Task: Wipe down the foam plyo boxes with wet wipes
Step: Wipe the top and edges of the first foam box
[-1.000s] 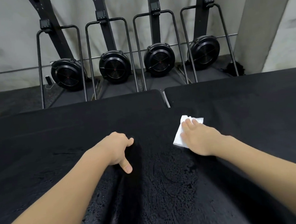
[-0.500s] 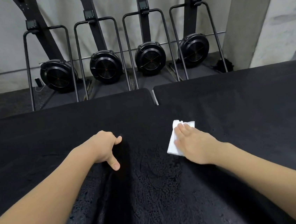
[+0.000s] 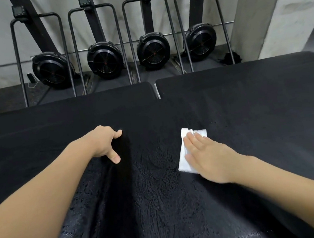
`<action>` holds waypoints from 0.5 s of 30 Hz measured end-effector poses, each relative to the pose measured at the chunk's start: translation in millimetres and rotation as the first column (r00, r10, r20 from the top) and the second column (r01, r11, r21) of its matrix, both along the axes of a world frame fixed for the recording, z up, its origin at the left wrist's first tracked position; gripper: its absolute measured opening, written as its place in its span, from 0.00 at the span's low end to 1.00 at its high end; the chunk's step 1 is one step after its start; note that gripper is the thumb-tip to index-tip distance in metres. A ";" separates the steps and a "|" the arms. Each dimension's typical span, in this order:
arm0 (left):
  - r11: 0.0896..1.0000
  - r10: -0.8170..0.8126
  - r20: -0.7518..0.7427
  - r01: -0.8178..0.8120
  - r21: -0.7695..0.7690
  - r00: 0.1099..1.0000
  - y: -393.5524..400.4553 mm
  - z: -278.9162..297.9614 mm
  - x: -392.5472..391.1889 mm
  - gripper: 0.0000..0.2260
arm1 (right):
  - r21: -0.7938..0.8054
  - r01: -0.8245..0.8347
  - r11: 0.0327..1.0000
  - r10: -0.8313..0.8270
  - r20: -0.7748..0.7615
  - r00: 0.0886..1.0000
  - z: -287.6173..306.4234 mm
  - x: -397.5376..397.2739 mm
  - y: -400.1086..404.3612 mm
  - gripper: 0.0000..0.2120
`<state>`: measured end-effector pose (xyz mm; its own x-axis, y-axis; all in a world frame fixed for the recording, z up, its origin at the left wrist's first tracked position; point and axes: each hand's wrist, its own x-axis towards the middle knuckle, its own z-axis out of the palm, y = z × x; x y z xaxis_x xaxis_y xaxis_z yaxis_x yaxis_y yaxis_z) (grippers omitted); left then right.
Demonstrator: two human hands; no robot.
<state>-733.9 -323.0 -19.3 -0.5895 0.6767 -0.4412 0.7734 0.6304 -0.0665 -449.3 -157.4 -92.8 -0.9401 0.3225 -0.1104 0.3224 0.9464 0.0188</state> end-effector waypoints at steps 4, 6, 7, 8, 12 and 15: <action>1.000 0.024 -0.004 -0.023 0.004 1.000 -3.8 -1.3 2.4 0.51 | 0.023 -0.082 0.996 0.082 -0.024 0.996 -2.0 44.5 -53.7 0.33; 0.999 0.048 -0.009 -0.048 -0.003 0.999 -4.6 -2.1 4.4 0.50 | -0.009 -0.061 0.998 0.061 -0.063 0.996 3.9 34.2 -57.9 0.36; 0.998 0.060 -0.024 -0.060 -0.001 0.998 -5.6 0.6 9.1 0.49 | -0.045 -0.036 0.998 0.033 -0.070 0.997 9.8 29.8 -54.3 0.37; 0.998 0.067 -0.044 -0.067 0.005 0.997 -6.7 3.6 14.9 0.48 | -0.075 0.014 0.997 -0.015 -0.006 1.000 16.0 25.8 -49.7 0.36; 0.998 0.024 -0.123 -0.017 0.054 0.992 -18.7 11.9 44.8 0.34 | -0.050 0.075 0.996 -0.071 0.070 0.995 22.1 31.9 -44.2 0.40; 0.980 -0.130 -0.266 0.165 0.113 0.955 -38.2 8.2 79.0 0.24 | -0.028 -0.005 1.000 0.006 0.031 1.000 11.5 65.4 -73.0 0.45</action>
<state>-654.9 -361.2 -11.1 -0.5600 0.8067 -0.1886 0.8262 0.5273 -0.1982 -383.9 -230.4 -81.4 -0.9378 0.3139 -0.1482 0.3172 0.9484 0.0017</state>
